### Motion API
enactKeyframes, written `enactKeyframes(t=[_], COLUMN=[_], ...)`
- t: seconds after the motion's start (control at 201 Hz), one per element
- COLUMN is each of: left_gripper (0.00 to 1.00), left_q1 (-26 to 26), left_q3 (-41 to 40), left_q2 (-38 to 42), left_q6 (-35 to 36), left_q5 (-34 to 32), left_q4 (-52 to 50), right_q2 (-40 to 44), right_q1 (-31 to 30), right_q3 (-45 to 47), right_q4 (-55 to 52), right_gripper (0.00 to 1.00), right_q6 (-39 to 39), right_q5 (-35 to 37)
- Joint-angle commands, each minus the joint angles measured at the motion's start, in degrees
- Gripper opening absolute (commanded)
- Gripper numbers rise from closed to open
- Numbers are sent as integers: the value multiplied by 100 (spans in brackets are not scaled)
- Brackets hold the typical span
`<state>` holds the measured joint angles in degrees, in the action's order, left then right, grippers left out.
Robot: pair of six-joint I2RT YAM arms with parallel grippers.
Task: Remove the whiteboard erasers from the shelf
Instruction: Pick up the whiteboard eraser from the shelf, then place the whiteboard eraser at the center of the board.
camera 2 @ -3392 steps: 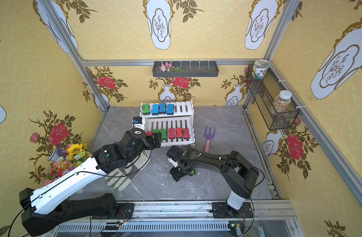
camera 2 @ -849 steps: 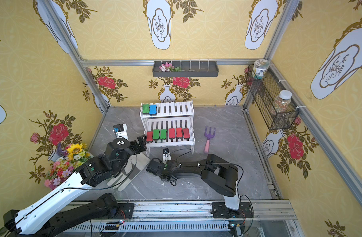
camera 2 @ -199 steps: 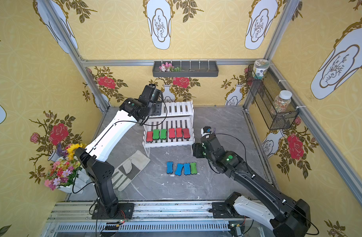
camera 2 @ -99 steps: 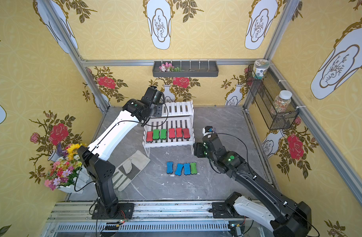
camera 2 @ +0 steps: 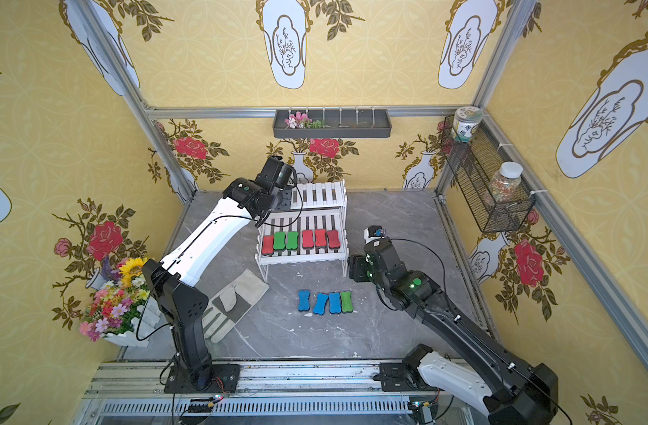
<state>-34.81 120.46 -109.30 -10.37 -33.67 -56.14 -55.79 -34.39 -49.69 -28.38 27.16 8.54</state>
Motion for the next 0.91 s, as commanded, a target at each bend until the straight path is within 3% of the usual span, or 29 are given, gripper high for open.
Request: enactKeyframes(t=[0.0, 0.159, 0.244, 0.403, 0.538, 0.727, 0.901], left_gripper=[45, 42, 41, 41, 40, 37, 37], left_q1=[-56, -285, -472, -1130, -1933, -2794, -3152], left_q3=[148, 396, 107, -1743, -3271, -5203, -6297], left_q2=[24, 204, 596, 2003, 2918, 3513, 3476], left_q6=[-26, -174, -517, -1307, -2481, -4621, -5363], left_q5=[-38, -149, -350, -753, -1263, -1077, -730], left_q4=[148, 149, 160, 814, 657, 391, 726], right_q2=[7, 42, 53, 76, 121, 169, 97], right_q1=[11, 39, 63, 86, 141, 306, 500], right_q3=[-51, -51, -48, 27, 30, -31, -143], right_q4=[66, 58, 68, 187, 205, 200, 158], right_gripper=[70, 70, 70, 70, 70, 70, 70], right_q6=[-44, -26, -26, -19, -52, -143, -248], right_q5=[-5, -4, -6, -78, -146, -285, -462])
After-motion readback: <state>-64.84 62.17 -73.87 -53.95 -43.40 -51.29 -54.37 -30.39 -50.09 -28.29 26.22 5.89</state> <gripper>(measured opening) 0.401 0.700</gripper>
